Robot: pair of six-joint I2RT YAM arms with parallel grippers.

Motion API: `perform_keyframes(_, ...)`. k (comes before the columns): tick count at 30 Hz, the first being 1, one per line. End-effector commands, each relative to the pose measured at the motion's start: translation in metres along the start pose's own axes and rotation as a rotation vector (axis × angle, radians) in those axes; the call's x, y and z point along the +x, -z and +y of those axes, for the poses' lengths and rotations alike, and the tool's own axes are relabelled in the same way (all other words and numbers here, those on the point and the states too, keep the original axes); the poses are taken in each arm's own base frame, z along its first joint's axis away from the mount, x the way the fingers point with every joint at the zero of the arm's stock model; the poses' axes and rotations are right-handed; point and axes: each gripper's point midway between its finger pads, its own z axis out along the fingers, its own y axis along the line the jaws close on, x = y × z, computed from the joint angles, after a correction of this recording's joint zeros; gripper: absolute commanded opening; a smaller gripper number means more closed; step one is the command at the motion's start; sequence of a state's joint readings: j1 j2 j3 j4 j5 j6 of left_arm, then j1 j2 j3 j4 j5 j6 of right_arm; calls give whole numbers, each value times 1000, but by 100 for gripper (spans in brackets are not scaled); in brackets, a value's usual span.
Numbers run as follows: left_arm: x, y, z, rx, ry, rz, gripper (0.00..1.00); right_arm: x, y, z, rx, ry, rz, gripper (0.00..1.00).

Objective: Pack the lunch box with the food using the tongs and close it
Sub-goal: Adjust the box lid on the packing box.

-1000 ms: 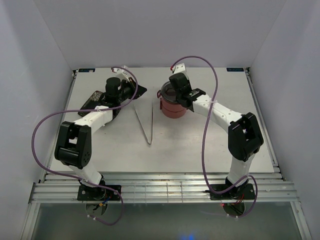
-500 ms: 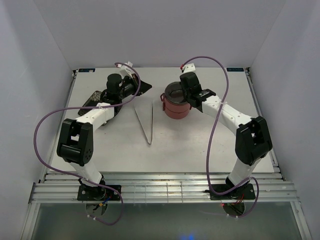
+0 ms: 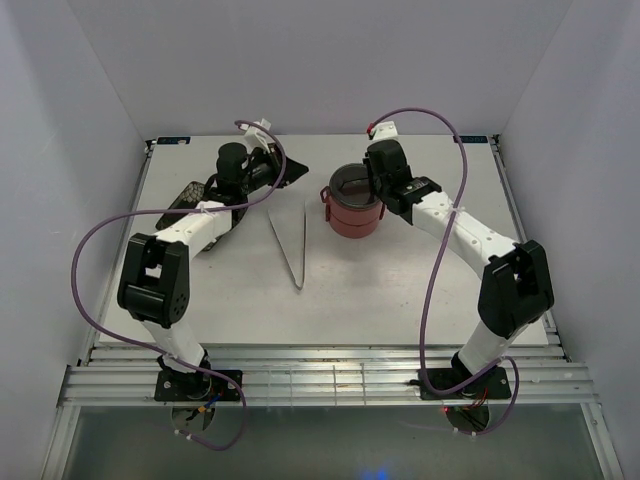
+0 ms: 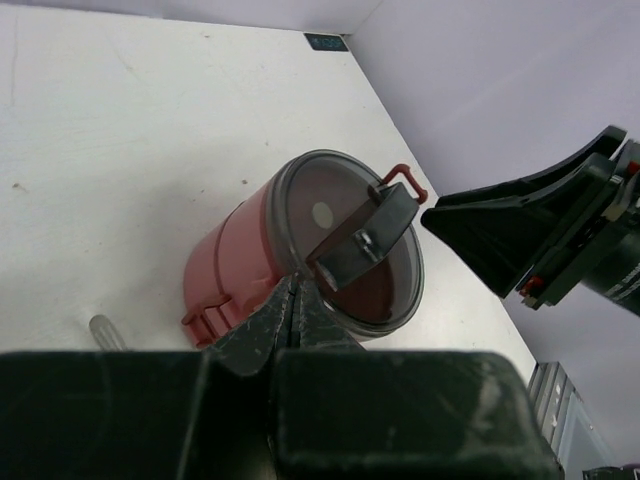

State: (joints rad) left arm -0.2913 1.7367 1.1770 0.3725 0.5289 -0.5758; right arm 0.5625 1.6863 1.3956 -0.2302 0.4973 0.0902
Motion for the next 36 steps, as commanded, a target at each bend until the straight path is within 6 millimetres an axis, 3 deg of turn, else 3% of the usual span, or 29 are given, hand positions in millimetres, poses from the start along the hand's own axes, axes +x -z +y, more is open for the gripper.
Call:
perform_keyframes(1,-12,-9,-33,116,-81,-3,9,-43,16,-24,26,-52,-111,33)
perform_keyframes(7,2,-20,-49,170,-121,36,12,-38,4,-35,-2,-51,-88,35)
perform_keyframes(13,22,-24,-51,193,-139,77,12,-29,-8,-46,-57,-69,-69,35)
perform_keyframes(19,35,-27,-43,183,-141,100,12,-30,-7,-40,-122,-82,-93,35)
perform_keyframes(25,39,-29,-37,168,-142,105,12,-36,-6,-22,-228,-84,-113,38)
perform_keyframes(30,44,-31,-29,149,-143,113,12,-19,-22,-21,-218,-88,-51,38)
perform_keyframes(36,50,-36,-22,134,-139,127,12,-14,-27,-25,-203,-109,-33,35)
